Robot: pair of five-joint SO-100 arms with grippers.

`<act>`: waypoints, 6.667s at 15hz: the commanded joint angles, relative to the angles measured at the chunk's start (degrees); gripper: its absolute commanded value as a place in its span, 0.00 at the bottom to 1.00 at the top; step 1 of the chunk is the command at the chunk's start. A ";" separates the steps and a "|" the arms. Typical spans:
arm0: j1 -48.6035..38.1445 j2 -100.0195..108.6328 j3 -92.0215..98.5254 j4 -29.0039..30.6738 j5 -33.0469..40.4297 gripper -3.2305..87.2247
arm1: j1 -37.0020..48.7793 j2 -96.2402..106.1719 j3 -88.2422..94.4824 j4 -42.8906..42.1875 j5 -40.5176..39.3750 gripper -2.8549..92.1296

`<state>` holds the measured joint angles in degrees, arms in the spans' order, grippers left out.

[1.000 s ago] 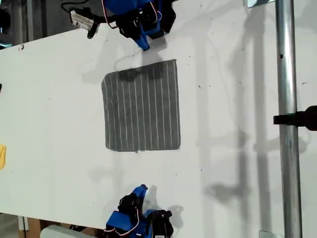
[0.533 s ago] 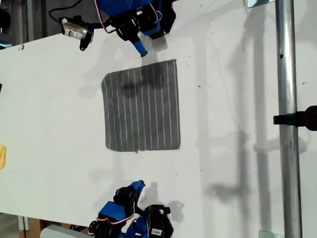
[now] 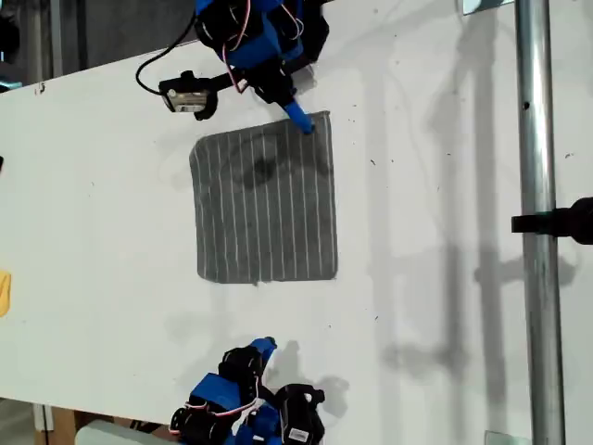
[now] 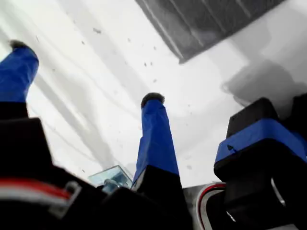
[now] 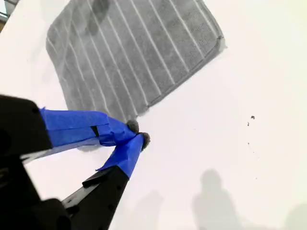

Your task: Grasp corners of a towel and fold twice.

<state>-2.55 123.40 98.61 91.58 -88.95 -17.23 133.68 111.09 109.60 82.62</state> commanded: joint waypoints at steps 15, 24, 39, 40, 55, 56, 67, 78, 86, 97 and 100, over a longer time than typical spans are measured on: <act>8.26 -5.54 -3.60 -0.62 -3.34 0.00 | 5.27 -11.51 33.66 -38.85 2.11 0.47; 8.00 -5.80 -1.58 -0.97 -3.69 0.00 | 9.49 -16.70 34.19 -42.28 1.14 0.17; 9.67 -6.06 -0.62 -6.42 -3.52 0.00 | 5.89 -22.24 31.29 -52.73 1.49 0.03; 9.84 -7.47 -2.29 -10.28 0.44 0.00 | 6.06 -22.24 31.29 -52.73 1.49 0.03; 3.60 -60.64 -34.89 -19.60 22.24 0.30 | 6.42 -21.27 31.73 -52.56 0.88 0.03; 3.52 -62.93 -35.42 -20.30 21.09 0.30 | 6.15 -21.09 31.82 -52.56 1.05 0.03; 7.47 -76.90 -43.33 -21.36 11.51 0.00 | 5.10 -15.73 34.01 -52.12 1.41 0.03; 19.16 -58.62 -41.75 -6.77 3.78 0.00 | -14.24 -23.03 16.70 -60.64 11.43 0.03; 21.45 -54.32 -41.40 -4.75 -0.97 0.00 | -12.74 -33.22 -4.48 -45.70 7.73 0.03; -18.11 -50.54 -41.13 2.72 30.41 0.00 | 44.65 -7.21 7.47 -31.99 -41.48 0.03; -27.95 -51.42 -44.12 2.64 37.44 0.00 | 55.99 -14.85 0.26 -36.04 -52.38 0.03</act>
<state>-25.58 71.02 57.74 93.87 -53.88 34.98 120.41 116.98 75.06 34.28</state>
